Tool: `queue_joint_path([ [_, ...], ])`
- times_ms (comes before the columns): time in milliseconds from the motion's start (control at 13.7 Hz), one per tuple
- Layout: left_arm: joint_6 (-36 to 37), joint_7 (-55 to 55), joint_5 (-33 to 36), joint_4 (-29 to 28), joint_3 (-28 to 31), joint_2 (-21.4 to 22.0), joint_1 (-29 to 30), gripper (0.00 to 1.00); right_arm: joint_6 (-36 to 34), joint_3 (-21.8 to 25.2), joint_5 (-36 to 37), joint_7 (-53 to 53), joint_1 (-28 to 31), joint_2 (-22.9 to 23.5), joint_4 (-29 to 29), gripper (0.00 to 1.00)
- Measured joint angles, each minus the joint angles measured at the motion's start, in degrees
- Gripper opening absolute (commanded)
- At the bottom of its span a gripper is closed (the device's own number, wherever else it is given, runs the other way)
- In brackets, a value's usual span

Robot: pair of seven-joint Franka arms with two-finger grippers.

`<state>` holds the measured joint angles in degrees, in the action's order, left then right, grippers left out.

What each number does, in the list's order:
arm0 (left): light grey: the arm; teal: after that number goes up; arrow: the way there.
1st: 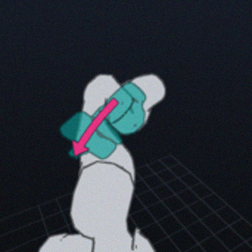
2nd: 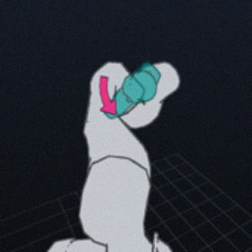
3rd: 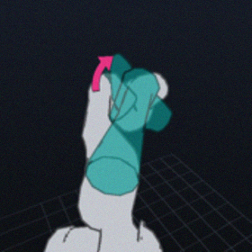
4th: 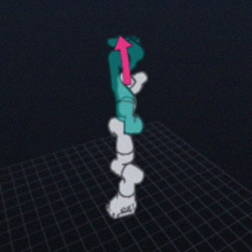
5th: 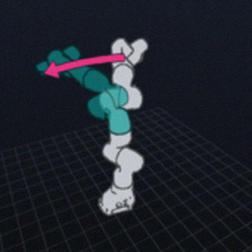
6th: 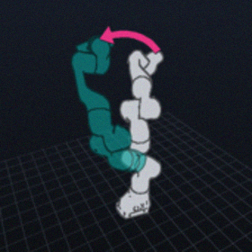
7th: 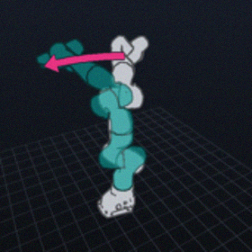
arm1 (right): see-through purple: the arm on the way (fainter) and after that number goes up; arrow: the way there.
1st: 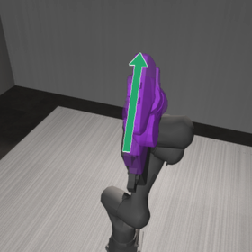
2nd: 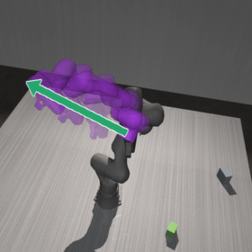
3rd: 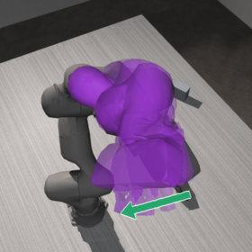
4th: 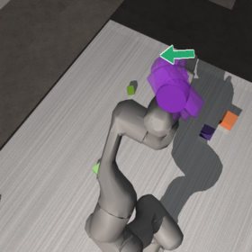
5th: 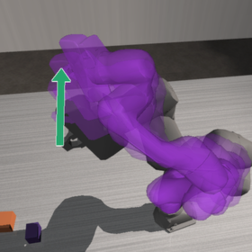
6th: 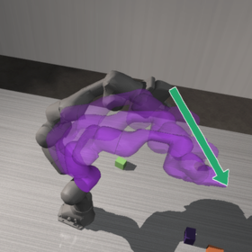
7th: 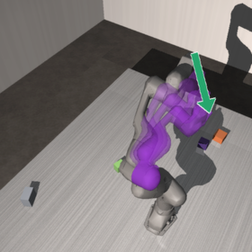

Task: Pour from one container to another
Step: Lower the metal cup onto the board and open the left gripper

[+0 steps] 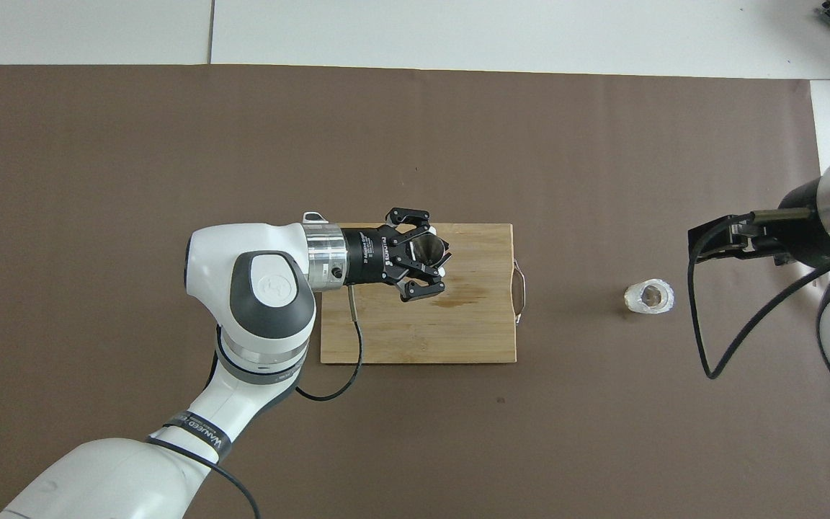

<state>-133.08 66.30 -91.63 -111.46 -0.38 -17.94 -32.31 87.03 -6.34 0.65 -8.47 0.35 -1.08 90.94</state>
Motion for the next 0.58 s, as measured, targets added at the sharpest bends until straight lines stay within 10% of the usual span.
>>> queue_joint_path([
  [437, -1.54, -8.79, -3.04, -2.24, 0.06, -1.42, -1.86, 0.05, 0.0, 0.0, 0.0, 0.0, 0.0, 0.0, 0.0, 1.0],
  [583, -1.56, -10.16, -3.15, -2.27, 0.09, -1.79, -1.86, 0.37, 0.0, 0.0, 0.0, 0.0, 0.0, 0.0, 0.0, 1.0],
])
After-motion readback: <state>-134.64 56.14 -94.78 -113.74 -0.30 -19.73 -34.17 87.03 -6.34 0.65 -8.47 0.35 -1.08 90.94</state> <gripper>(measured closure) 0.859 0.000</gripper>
